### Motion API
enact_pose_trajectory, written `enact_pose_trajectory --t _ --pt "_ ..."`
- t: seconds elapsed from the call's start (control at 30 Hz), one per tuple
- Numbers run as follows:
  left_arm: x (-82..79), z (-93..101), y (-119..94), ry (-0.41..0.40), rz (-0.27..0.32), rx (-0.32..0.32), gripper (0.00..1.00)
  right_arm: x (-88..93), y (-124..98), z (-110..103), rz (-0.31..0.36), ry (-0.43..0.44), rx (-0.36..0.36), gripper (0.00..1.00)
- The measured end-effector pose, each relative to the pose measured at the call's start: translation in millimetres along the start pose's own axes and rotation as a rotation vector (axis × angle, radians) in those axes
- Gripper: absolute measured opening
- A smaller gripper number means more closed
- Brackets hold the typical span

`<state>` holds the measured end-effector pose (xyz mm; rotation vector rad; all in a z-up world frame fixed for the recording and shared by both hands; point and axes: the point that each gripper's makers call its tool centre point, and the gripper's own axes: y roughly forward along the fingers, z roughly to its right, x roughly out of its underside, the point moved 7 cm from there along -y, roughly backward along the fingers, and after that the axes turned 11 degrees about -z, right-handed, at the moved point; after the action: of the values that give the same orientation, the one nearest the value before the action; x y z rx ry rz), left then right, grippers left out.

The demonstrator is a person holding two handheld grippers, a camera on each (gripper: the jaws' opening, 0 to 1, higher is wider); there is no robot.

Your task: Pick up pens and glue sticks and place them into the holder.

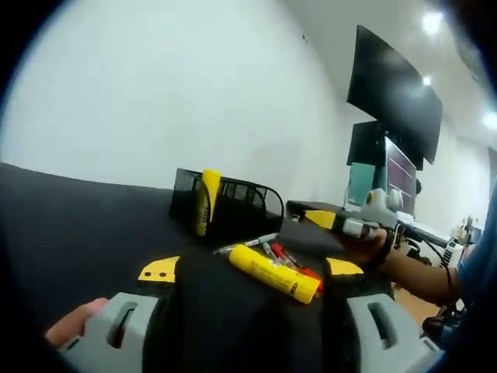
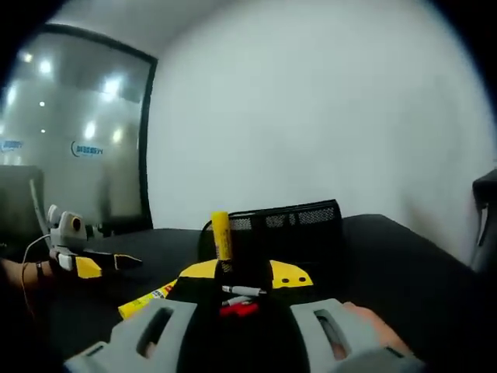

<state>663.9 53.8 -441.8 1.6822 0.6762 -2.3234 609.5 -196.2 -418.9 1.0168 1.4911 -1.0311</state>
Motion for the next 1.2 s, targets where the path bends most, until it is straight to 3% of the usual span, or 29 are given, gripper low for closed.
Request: enact_pose_trajectory --t 0.07,0.17,0.27,0.33,0.37,0.4,0.43,0.47,0.5,0.53,0.57,0.67,0.73,0.8,0.87,0.97,1.03,1.07,1.13,1.17,1.2 --pt "-0.9 0.0 2 -0.033 -0.018 -0.016 0.66 0.2 1 0 -0.004 -0.013 -0.008 0.20" --pt "-1.9 4.8 4 -0.051 -0.043 -0.026 0.50 1.9 3 -1 -0.020 -0.026 -0.018 0.20" --pt "-11.3 16.7 5 -0.148 -0.036 0.002 0.51 2.5 5 0 -0.027 -0.032 -0.027 0.20" --pt "-15.8 20.8 8 -0.197 -0.098 0.002 0.53 2.7 5 1 -0.029 -0.032 -0.028 0.20" --pt "-16.0 18.2 9 -0.227 -0.156 -0.055 0.52 2.5 5 1 -0.028 -0.032 -0.028 0.20" --pt "-17.5 20.0 11 -0.194 -0.206 -0.073 0.52 2.3 5 1 -0.026 -0.031 -0.029 0.20" --pt "-17.3 17.2 13 -0.227 -0.254 -0.137 0.51 2.1 5 2 -0.024 -0.029 -0.030 0.20" --pt "-13.2 13.9 13 -0.272 -0.344 -0.188 0.50 1.9 5 1 -0.022 -0.029 -0.030 0.20" --pt "-16.6 16.8 19 -0.215 -0.390 -0.152 0.52 1.6 5 2 -0.020 -0.027 -0.031 0.20" --pt "-21.7 16.9 25 -0.233 -0.359 -0.159 0.54 1.5 5 2 -0.019 -0.024 -0.033 0.20" --pt "-21.1 19.4 24 -0.284 -0.421 -0.159 0.54 1.5 5 3 -0.020 -0.022 -0.033 0.20" --pt "-33.8 25.0 33 -0.300 -0.445 -0.142 0.54 1.0 4 3 -0.016 -0.015 -0.034 0.20" --pt "-37.4 30.7 37 -0.333 -0.517 -0.126 0.54 1.0 4 3 -0.017 -0.011 -0.034 0.20" --pt "-38.0 39.4 43 -0.315 -0.566 -0.097 0.54 1.0 4 3 -0.016 -0.008 -0.036 0.19" --pt "-37.9 44.3 48 -0.357 -0.655 -0.078 0.53 1.2 3 3 -0.017 -0.006 -0.037 0.19" --pt "-40.0 42.2 51 -0.373 -0.793 -0.145 0.53 0.8 2 3 -0.013 -0.004 -0.040 0.19" --pt "-43.8 37.4 52 -0.397 -0.849 -0.214 0.52 0.2 1 3 -0.007 0.001 -0.042 0.19" --pt "-45.0 36.6 52 -0.399 -0.866 -0.227 0.51 0.1 1 3 -0.006 0.006 -0.045 0.19" --pt "-54.6 33.7 58 -0.441 -0.860 -0.190 0.49 0.0 1 3 -0.005 0.012 -0.050 0.19" --pt "-56.7 40.0 59 -0.482 -0.855 -0.146 0.49 0.1 1 3 -0.006 0.013 -0.053 0.19" --pt "-59.1 42.4 61 -0.552 -0.865 -0.152 0.49 0.3 1 2 -0.007 0.012 -0.056 0.19"
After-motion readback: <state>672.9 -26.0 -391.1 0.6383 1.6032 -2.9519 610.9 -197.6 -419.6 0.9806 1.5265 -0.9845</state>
